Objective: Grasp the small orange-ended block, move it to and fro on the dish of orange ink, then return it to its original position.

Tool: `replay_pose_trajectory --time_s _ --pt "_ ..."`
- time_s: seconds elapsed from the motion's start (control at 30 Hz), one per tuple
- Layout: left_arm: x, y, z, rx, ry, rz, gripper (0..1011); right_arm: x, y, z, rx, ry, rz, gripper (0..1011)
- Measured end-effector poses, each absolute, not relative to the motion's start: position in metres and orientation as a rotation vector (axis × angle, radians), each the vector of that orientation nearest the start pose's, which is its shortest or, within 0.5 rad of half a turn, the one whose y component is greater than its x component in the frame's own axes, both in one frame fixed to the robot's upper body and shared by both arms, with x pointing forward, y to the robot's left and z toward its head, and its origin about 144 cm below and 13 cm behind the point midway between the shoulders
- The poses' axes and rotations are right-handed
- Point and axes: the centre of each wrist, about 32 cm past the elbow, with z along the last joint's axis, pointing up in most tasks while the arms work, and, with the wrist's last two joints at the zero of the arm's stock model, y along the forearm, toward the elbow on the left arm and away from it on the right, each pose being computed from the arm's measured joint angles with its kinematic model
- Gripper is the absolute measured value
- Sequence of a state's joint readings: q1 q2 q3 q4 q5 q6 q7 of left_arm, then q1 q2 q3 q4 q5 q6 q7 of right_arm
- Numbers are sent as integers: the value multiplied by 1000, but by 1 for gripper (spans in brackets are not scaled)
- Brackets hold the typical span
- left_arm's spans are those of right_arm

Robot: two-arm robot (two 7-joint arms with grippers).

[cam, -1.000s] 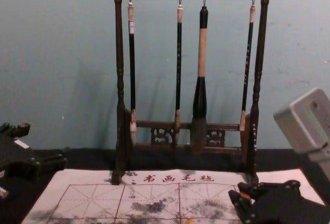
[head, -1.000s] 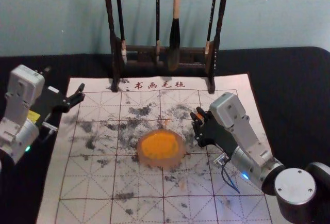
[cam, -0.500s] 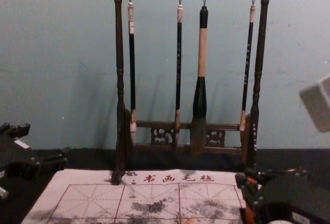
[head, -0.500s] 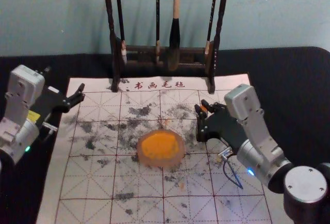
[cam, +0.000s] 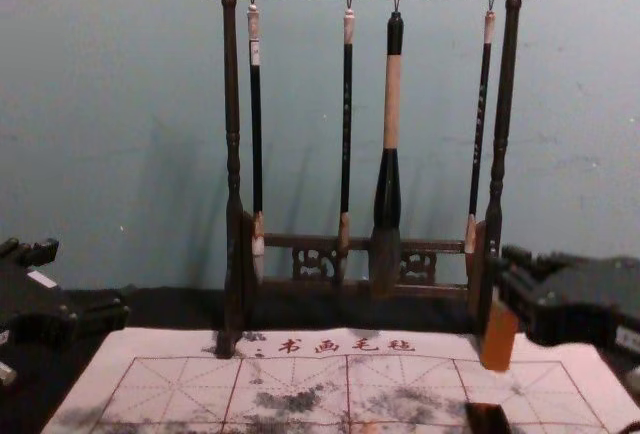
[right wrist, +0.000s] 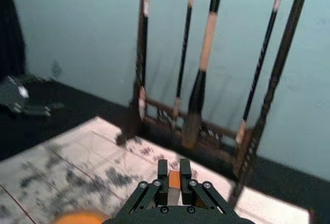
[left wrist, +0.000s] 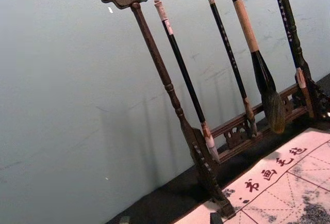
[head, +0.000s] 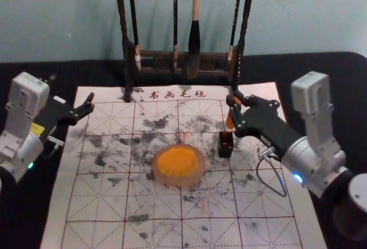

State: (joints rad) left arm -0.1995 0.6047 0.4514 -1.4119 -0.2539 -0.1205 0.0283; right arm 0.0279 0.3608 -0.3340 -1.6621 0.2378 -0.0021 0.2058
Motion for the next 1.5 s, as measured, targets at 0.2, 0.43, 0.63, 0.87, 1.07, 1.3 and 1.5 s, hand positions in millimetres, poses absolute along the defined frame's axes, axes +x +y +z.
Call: replay_pose_trajectory --time_s 0.2,0.43,0.63,0.87,1.07,1.3,1.5 --pt "489 310 1140 304 -285 1248 1001 461 -242 1159 8 -115 -882 136" --pt "489 310 1140 304 -285 1248 1001 485 -259 1158 29 -129 -717 135" --pt "489 310 1140 305 -285 1248 1001 506 -261 1154 62 -104 -588 135" --pt "489 310 1140 305 -285 1248 1002 522 -251 1148 81 -54 -476 136" --pt "489 310 1140 304 -285 1248 1001 533 -240 1142 45 -36 -417 136" --pt "489 310 1140 305 -285 1248 1001 543 -233 1136 -6 -60 -395 135" --pt "489 310 1140 304 -285 1248 1001 544 -233 1131 -45 -81 -397 135"
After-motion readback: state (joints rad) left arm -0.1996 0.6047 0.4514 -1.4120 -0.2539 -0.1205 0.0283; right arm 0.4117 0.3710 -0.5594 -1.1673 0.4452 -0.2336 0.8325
